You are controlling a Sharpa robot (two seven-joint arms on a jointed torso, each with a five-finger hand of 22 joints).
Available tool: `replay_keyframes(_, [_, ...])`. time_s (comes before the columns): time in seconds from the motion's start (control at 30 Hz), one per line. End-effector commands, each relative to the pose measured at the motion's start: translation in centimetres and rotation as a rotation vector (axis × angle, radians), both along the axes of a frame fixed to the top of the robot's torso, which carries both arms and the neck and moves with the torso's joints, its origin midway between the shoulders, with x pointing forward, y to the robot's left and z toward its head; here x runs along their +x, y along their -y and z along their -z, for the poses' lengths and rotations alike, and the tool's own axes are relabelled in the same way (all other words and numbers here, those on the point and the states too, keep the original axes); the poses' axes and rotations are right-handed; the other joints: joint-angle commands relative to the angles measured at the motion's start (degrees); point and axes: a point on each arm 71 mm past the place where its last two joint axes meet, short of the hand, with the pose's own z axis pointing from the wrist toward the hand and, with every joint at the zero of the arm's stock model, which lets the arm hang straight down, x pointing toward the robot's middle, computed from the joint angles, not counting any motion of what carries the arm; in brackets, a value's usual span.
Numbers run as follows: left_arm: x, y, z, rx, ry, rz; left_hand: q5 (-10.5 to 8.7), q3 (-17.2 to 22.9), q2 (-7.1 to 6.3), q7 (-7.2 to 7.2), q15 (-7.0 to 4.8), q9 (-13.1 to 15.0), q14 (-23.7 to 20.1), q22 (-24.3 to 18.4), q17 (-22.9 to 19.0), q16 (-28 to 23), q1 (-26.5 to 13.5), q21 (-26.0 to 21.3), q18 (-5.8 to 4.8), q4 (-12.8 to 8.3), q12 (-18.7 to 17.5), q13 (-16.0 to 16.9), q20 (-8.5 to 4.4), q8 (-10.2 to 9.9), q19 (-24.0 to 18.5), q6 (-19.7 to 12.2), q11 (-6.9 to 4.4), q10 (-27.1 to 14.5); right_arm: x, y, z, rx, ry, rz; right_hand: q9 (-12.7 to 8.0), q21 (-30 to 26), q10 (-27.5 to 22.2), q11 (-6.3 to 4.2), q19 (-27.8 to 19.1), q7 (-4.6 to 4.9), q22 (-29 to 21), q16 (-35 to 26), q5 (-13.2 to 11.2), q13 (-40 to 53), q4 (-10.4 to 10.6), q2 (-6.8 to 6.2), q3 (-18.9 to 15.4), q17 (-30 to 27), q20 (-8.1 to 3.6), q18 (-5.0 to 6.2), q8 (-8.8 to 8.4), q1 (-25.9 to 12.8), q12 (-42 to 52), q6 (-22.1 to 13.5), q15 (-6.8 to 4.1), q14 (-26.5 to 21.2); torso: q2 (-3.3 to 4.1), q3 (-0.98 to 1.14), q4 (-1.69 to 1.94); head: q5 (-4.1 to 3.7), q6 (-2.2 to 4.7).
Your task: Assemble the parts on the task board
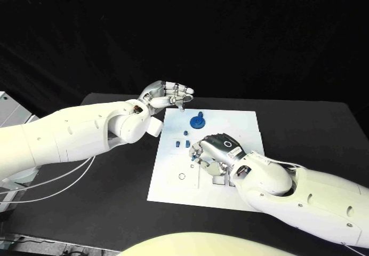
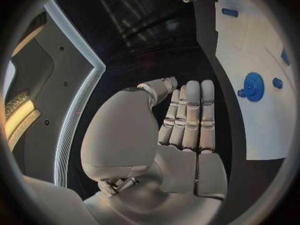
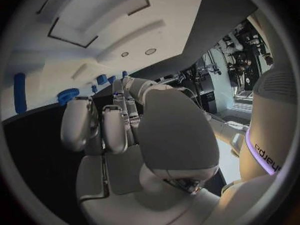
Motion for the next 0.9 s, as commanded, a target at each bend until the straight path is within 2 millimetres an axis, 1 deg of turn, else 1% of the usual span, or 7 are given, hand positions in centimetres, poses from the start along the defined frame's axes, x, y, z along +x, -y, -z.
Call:
replay_keyframes(0.03, [0.0, 0.2, -0.2, -0.015, 0.006, 0.001, 0.20, -0.34, 0.07, 0.10, 0.15, -0.07, -0.19, -0.08, -0.10, -0.32, 0.04, -0.24, 0.83, -0.09, 0.41, -0.11, 0.23, -0.28, -0.03, -0.42, 0.01, -0.36, -0.1, -0.3, 0.5, -0.045, 0.005, -0.011, 0.08, -0.01, 0.44, -0.26, 0.40, 0.08, 6.04, 0.22, 0.08, 0.04, -0.11, 0.28, 0.45, -0.06, 0.12, -0.29, 0.08, -0.31, 0.04, 0.17, 0.00, 2.31, 0.00, 0.06, -0.05, 0.50, -0.45])
replay_keyframes(0.2, [0.0, 0.3, -0.1, -0.016, 0.004, 0.005, 0.20, -0.34, 0.07, 0.10, 0.15, -0.07, -0.19, -0.08, -0.10, -0.32, 0.04, -0.24, 0.83, -0.09, 0.41, -0.11, 0.23, -0.28, -0.03, -0.42, 0.01, -0.36, -0.3, -0.5, 1.1, -0.063, -0.006, -0.013, 0.12, 0.03, 0.42, -0.23, 0.41, 0.12, 6.07, 0.21, 0.08, 0.03, -0.19, 0.29, 0.53, -0.09, 0.14, -0.29, 0.07, -0.38, 0.03, 0.12, 0.02, 2.30, 0.06, 0.08, -0.05, 0.95, -0.83])
replay_keyframes(0.33, [0.0, 0.4, -0.1, -0.016, 0.002, 0.007, 0.20, -0.34, 0.07, 0.10, 0.15, -0.07, -0.19, -0.08, -0.10, -0.32, 0.04, -0.24, 0.83, -0.09, 0.41, -0.11, 0.23, -0.28, -0.03, -0.42, 0.01, -0.36, -0.2, -0.5, 1.4, -0.078, -0.011, -0.010, 0.12, 0.03, 0.42, -0.23, 0.41, 0.12, 6.07, 0.21, 0.08, 0.03, -0.19, 0.29, 0.53, -0.09, 0.14, -0.29, 0.07, -0.38, 0.03, 0.12, 0.02, 2.30, 0.05, 0.11, -0.06, 1.07, -1.01])
replay_keyframes(0.5, [0.0, 0.4, -0.1, -0.016, 0.001, 0.008, 0.20, -0.34, 0.07, 0.10, 0.15, -0.07, -0.19, -0.08, -0.10, -0.32, 0.04, -0.24, 0.83, -0.09, 0.41, -0.11, 0.23, -0.28, -0.03, -0.42, 0.01, -0.36, -0.1, -0.5, 1.6, -0.090, -0.012, -0.008, 0.20, -0.06, 0.42, -0.18, 0.38, 0.18, 6.06, 0.24, 0.07, 0.02, -0.33, 0.29, 0.67, -0.10, 0.17, -0.28, 0.07, -0.49, 0.03, 0.07, 0.07, 2.30, 0.01, 0.07, -0.02, 1.24, -1.33])
replay_keyframes(0.7, [0.0, 0.4, -0.1, -0.016, 0.000, 0.009, 0.20, -0.34, 0.07, 0.10, 0.15, -0.07, -0.19, -0.08, -0.10, -0.32, 0.04, -0.24, 0.83, -0.09, 0.41, -0.11, 0.23, -0.28, -0.03, -0.42, 0.01, -0.36, -0.2, -0.5, 1.8, -0.094, -0.013, -0.011, 0.22, -0.01, 0.43, -0.17, 0.40, 0.19, 6.09, 0.28, 0.07, 0.02, -0.37, 0.29, 0.70, -0.05, 0.18, -0.28, 0.08, -0.51, 0.04, 0.07, 0.08, 2.31, 0.00, 0.10, -0.06, 1.45, -1.54])
replay_keyframes(0.9, [0.0, 0.4, -0.1, -0.015, -0.002, 0.009, 0.20, -0.34, 0.07, 0.10, 0.15, -0.07, -0.19, -0.08, -0.10, -0.32, 0.04, -0.24, 0.83, -0.09, 0.41, -0.11, 0.23, -0.28, -0.03, -0.42, 0.01, -0.36, -0.2, -0.6, 1.9, -0.098, -0.015, -0.012, 0.22, -0.01, 0.43, -0.17, 0.40, 0.19, 6.09, 0.28, 0.07, 0.02, -0.37, 0.29, 0.70, -0.05, 0.18, -0.28, 0.08, -0.51, 0.04, 0.07, 0.08, 2.31, 0.00, 0.11, -0.07, 1.56, -1.61])
